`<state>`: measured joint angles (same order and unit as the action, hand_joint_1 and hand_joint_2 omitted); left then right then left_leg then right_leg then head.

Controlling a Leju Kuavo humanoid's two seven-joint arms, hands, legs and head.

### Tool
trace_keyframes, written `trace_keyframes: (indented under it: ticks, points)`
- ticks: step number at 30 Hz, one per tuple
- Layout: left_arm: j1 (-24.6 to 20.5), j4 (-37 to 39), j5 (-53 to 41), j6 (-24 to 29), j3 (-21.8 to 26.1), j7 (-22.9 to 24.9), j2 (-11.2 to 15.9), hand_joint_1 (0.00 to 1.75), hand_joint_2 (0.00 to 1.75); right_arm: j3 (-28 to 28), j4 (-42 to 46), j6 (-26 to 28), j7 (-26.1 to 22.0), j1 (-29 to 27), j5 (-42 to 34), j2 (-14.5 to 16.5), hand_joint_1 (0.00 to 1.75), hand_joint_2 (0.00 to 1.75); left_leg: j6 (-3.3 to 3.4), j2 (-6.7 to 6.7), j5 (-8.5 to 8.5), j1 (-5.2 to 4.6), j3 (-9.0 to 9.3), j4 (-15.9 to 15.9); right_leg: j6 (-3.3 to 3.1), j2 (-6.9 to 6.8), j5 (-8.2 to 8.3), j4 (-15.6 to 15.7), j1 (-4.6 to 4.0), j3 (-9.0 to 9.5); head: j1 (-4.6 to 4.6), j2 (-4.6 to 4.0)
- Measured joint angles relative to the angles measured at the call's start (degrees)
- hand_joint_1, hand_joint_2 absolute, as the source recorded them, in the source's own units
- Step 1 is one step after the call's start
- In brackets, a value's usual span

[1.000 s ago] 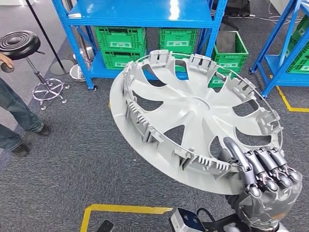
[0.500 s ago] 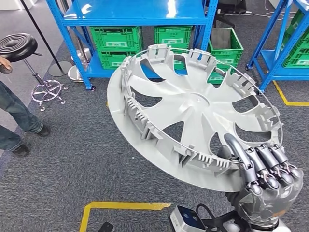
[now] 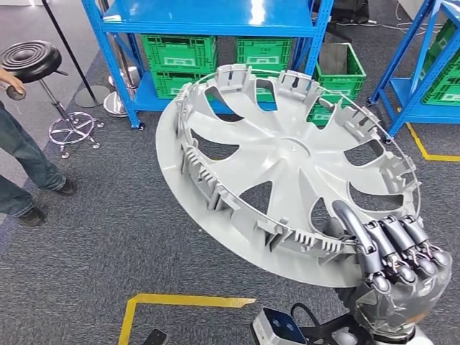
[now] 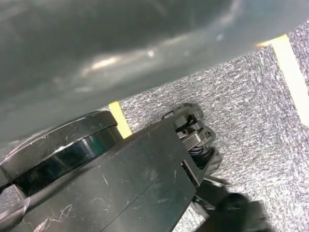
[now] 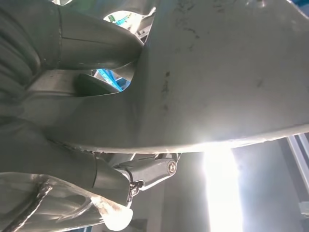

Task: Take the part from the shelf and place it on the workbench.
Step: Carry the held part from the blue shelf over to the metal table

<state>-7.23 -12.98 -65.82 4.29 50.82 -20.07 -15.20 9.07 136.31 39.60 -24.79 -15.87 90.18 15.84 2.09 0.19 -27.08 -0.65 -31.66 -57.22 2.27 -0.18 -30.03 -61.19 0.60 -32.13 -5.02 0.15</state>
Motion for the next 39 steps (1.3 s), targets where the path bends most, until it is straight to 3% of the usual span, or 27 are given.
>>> trace_keyframes:
  ticks: [2, 4, 6, 8, 10, 12, 14, 16, 18, 21, 27, 34, 37, 38, 39]
  points:
    - [-0.01, 0.01, 0.03, -0.01, 0.01, 0.00, 0.00, 0.00, 0.00, 0.20, -0.01, 0.00, 0.23, 0.08, 0.01, -0.11, 1.75, 1.75, -0.49, -0.02, 0.08, -0.22, -0.57, -0.48, -0.31, 0.11, 0.50, 3.42, -0.06, 1.62, 0.08, 0.01]
    - [0.01, 0.02, 0.09, -0.02, 0.02, 0.00, 0.01, 0.00, 0.00, 0.37, -0.01, 0.00, 0.53, 0.05, 0.02, -0.19, 1.75, 1.75, -0.97, 0.00, 0.21, -0.29, -0.97, -0.74, -0.70, 0.24, 0.59, 3.52, 0.00, 1.45, 0.14, 0.00]
    - [0.00, 0.03, 0.32, -0.19, 0.02, -0.07, 0.00, 0.00, 0.00, 0.48, -0.01, 0.00, 0.71, 0.08, 0.02, -0.25, 1.75, 1.75, -1.54, -0.05, -0.93, -0.23, -1.52, -2.06, -1.18, 0.16, 0.85, 3.70, 0.25, 1.41, 0.26, 0.00]
    - [-0.01, 0.04, 0.62, -0.43, 0.03, -0.13, 0.02, 0.00, 0.00, 0.64, -0.01, 0.00, 0.91, 0.16, 0.02, -0.33, 1.75, 1.75, -2.24, -0.11, -4.35, 0.04, -3.77, -7.60, -1.55, 0.02, 1.02, 3.79, 0.37, 1.34, 0.45, 0.00]
    - [0.08, 0.06, 0.85, -0.44, 0.07, 0.05, 0.04, 0.00, 0.00, 0.73, -0.01, 0.00, 1.09, 0.16, 0.02, -0.49, 1.75, 1.75, -2.70, -0.11, -7.71, 0.38, -6.93, -15.23, -1.69, -0.05, 1.07, 3.71, 0.35, 1.16, 0.54, 0.00]
    - [0.19, 0.08, 0.99, -0.28, 0.11, 0.25, 0.06, 0.00, 0.00, 0.75, -0.01, 0.00, 1.15, 0.15, 0.02, -0.66, 1.75, 1.75, -2.84, -0.11, -7.48, 0.60, -7.62, -17.32, -1.72, -0.03, 1.09, 3.59, 0.34, 1.06, 0.55, 0.00]
    - [0.20, 0.09, 1.03, -0.10, 0.15, 0.28, 0.09, 0.00, 0.00, 0.78, -0.01, 0.00, 1.18, 0.22, 0.03, -0.82, 1.75, 1.75, -2.66, -0.11, -3.59, 0.72, -4.61, -11.31, -1.70, 0.05, 1.08, 3.52, 0.34, 1.11, 0.55, 0.00]
    - [0.10, 0.11, 1.04, 0.01, 0.18, 0.28, 0.10, 0.00, 0.00, 0.83, -0.01, 0.00, 1.22, 0.41, 0.03, -0.99, 1.75, 1.75, -2.28, -0.17, -0.78, 0.62, -1.20, -4.08, -1.48, 0.13, 1.10, 3.40, 0.18, 0.93, 0.54, 0.00]
    - [0.04, 0.15, 1.04, 0.04, 0.21, 0.30, 0.08, 0.00, 0.00, 0.87, -0.01, 0.00, 1.27, 0.59, 0.02, -1.10, 1.75, 1.75, -2.04, -0.25, -0.65, 0.54, -0.26, -1.21, -1.27, 0.13, 1.18, 3.19, -0.05, 0.37, 0.46, 0.00]
    - [0.27, 0.19, 1.04, 0.03, 0.29, 0.38, 0.00, 0.00, 0.00, 0.88, -0.01, 0.00, 1.29, 0.62, 0.01, -1.24, 1.75, 1.75, -2.13, -0.33, -0.65, 0.53, -0.46, -0.64, -1.73, 0.03, 1.25, 3.14, -0.10, 0.03, 0.40, 0.00]
    - [0.26, 0.21, 1.29, -0.15, 0.38, 0.45, 0.00, 0.00, 0.00, 0.90, -0.01, 0.00, 1.44, 0.65, -0.10, -1.50, 1.75, 1.75, -1.69, -0.31, -0.55, 0.25, -0.56, -0.71, -0.95, 0.08, 1.84, 3.81, 0.14, 0.20, 0.43, 0.00]
    - [0.41, 0.23, 2.76, -0.67, 0.42, 0.67, 0.08, 0.00, 0.00, 0.90, 0.01, 0.00, 1.96, 0.06, -0.09, -2.35, 1.75, 1.75, -1.29, -0.31, -0.56, 0.12, -0.64, -0.76, -0.52, 0.06, 2.11, 4.04, 0.27, 0.17, 0.45, 0.00]
    - [0.48, 0.26, 2.93, -0.66, 0.47, 0.61, 0.21, 0.00, 0.00, 0.93, 0.03, 0.00, 2.04, -0.19, -0.01, -2.50, 1.75, 1.75, 0.62, -0.29, -0.53, -0.01, 0.45, 0.98, 0.67, -0.05, 3.60, 3.16, 0.53, 0.16, 0.50, 0.01]
    - [0.50, 0.28, 2.93, -0.66, 0.48, 0.58, 0.23, 0.00, 0.00, 0.97, 0.04, 0.00, 2.13, -0.20, -0.01, -2.57, 1.75, 1.75, 1.35, -0.29, -0.22, 0.10, 1.23, 2.00, 0.95, 0.00, 3.46, 2.11, 0.53, -0.20, 0.44, 0.01]
    - [0.48, 0.31, 2.92, -0.66, 0.48, 0.56, 0.20, 0.00, 0.00, 1.08, 0.07, 0.01, 2.25, -0.17, -0.03, -2.68, 1.75, 1.75, 1.64, -0.28, 0.20, 0.27, 1.88, 2.80, 0.85, 0.11, 2.39, 0.55, 0.52, -0.99, 0.38, 0.00]
